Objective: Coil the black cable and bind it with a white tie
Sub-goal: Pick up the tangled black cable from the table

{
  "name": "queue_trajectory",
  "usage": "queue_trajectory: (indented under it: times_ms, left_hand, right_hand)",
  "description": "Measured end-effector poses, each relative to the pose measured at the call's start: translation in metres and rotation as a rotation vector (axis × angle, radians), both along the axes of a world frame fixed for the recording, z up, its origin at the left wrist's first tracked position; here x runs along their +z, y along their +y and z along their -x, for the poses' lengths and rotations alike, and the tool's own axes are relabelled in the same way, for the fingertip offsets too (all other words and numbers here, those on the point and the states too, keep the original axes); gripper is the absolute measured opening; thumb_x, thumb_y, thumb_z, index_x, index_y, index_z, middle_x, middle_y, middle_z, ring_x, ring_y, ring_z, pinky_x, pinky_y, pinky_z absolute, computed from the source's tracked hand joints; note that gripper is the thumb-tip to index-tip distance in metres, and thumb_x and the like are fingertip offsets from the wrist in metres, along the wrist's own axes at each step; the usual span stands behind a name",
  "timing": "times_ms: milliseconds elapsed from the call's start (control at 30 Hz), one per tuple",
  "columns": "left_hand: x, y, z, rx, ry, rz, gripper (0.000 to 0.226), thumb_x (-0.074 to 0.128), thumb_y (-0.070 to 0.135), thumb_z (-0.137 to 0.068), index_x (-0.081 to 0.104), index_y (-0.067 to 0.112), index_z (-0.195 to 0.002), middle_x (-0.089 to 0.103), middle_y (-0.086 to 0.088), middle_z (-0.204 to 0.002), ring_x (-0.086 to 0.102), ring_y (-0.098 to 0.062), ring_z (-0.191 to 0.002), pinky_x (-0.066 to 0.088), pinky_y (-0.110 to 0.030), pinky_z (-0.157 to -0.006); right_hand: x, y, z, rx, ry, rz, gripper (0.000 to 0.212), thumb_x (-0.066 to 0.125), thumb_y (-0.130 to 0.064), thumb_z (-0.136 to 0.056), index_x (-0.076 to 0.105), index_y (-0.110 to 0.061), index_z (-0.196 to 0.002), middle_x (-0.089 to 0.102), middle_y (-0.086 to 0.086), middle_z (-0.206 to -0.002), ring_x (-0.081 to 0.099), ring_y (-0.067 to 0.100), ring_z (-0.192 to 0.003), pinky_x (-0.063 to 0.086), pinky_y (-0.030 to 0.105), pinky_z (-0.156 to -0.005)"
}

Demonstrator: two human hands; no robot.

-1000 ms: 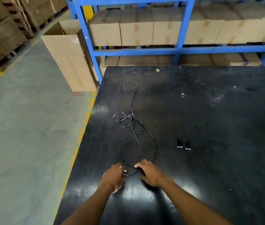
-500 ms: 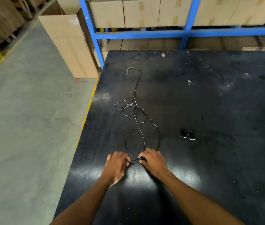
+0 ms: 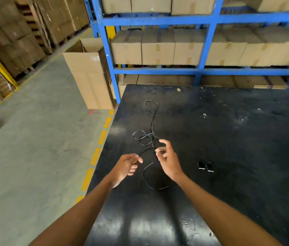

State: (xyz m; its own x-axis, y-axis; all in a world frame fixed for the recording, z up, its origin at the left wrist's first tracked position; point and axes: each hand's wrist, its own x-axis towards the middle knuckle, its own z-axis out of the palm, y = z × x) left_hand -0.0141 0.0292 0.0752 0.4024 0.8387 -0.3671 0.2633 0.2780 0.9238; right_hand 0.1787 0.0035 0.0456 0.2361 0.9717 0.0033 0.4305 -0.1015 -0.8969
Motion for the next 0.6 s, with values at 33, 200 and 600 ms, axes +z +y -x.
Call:
queue_trajectory:
  times_ms: [33,200,600]
  left_hand:
    - [0.011,0.002,-0.001,0.035,-0.064,0.021,0.032,0.035,0.018,-0.104,0.06,0.008,-0.086,0.03,0.008,-0.052,0.026,-0.01,-0.045,0.023,-0.022,-0.047]
    - [0.059,0.001,-0.004,0.147,-0.379,0.047,0.029,0.029,0.008,-0.104,0.058,0.008,-0.104,0.072,-0.002,-0.08,0.065,-0.011,-0.072,0.044,-0.023,-0.062]
    - [0.106,-0.021,0.01,0.062,-0.548,0.049,0.027,0.033,0.009,-0.103,0.06,0.01,-0.101,0.068,-0.008,-0.123,0.065,-0.01,-0.11,0.048,-0.029,-0.082]
  right_hand:
    - [0.01,0.001,0.005,-0.031,0.062,0.008,0.032,0.058,-0.012,-0.096,0.048,-0.015,-0.126,0.071,0.002,-0.1,0.066,0.023,-0.069,0.052,0.037,-0.077]
    - [0.047,-0.011,0.028,0.062,0.217,-0.048,0.016,0.059,-0.017,-0.098,0.059,-0.001,-0.1,0.073,0.014,-0.092,0.066,0.004,-0.068,0.053,0.02,-0.06]
    - [0.086,-0.048,0.072,0.233,0.076,-0.128,0.017,0.062,-0.014,-0.095,0.075,-0.004,-0.099,0.072,0.023,-0.085,0.059,-0.005,-0.059,0.046,0.015,-0.057]
